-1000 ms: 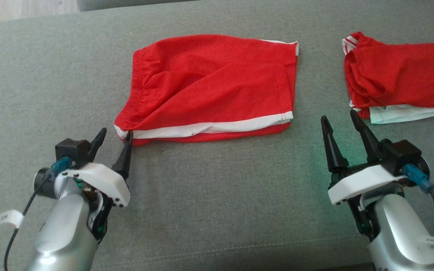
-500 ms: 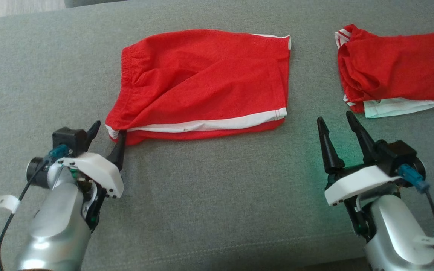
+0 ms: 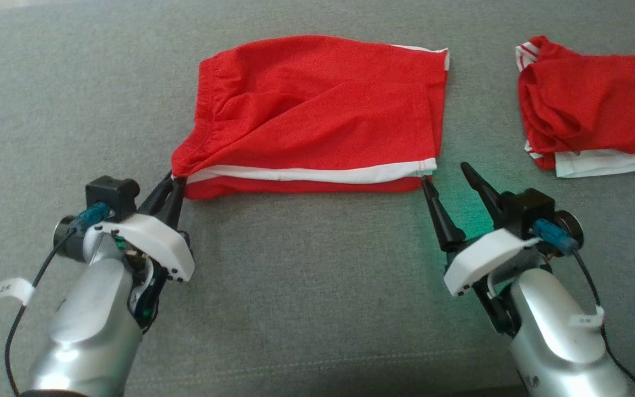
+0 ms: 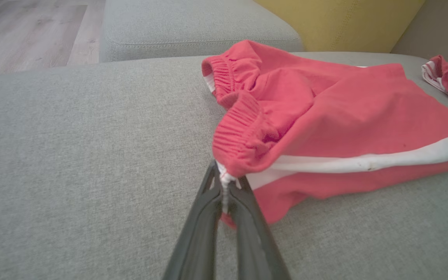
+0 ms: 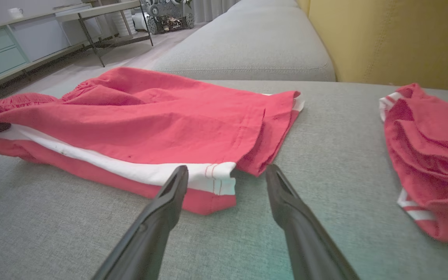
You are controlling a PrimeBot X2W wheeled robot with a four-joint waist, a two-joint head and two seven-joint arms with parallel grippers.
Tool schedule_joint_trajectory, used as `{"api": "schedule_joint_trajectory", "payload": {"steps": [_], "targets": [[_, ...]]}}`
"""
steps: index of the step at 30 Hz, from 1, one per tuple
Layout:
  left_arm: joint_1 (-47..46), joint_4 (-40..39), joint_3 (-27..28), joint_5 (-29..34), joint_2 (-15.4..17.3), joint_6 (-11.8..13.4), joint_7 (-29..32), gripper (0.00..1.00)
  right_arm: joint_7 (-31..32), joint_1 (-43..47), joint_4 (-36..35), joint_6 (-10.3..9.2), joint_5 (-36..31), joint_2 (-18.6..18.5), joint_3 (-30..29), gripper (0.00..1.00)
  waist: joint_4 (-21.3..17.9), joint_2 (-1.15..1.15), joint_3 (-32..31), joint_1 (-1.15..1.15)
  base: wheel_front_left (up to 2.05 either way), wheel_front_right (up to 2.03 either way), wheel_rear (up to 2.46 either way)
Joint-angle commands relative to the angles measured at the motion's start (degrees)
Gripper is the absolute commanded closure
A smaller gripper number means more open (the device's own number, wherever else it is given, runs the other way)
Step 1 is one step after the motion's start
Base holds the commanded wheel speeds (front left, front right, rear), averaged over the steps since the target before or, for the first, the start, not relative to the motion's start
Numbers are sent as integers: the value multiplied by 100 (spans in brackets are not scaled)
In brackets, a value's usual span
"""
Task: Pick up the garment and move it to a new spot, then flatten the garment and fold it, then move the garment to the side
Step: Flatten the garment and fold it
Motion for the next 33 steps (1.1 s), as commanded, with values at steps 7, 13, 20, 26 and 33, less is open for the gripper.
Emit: {"api": "schedule_joint_trajectory", "payload": {"steps": [7,13,20,26,33], "targets": [[-284,-328,31,-70,169,6,-70,100,15,-536,429,-5,243,25,359,0,147,0,55,0,0,0,0],[-284,-406,-7,-96,173,6,-70,100,-47,-770,823,-5,456,-8,567,0,185,0,82,0,0,0,0],[-281,-447,-17,-98,189,6,-71,100,-154,-954,1141,-5,673,-10,756,51,178,0,112,0,0,0,0],[-292,-452,-22,-95,196,6,-71,100,-256,-1069,1312,-5,810,-47,915,100,172,0,116,0,0,0,0],[-275,-526,17,-91,201,6,-71,100,-510,-1156,1185,-5,556,-279,1040,100,172,0,-40,0,0,0,0]]}}
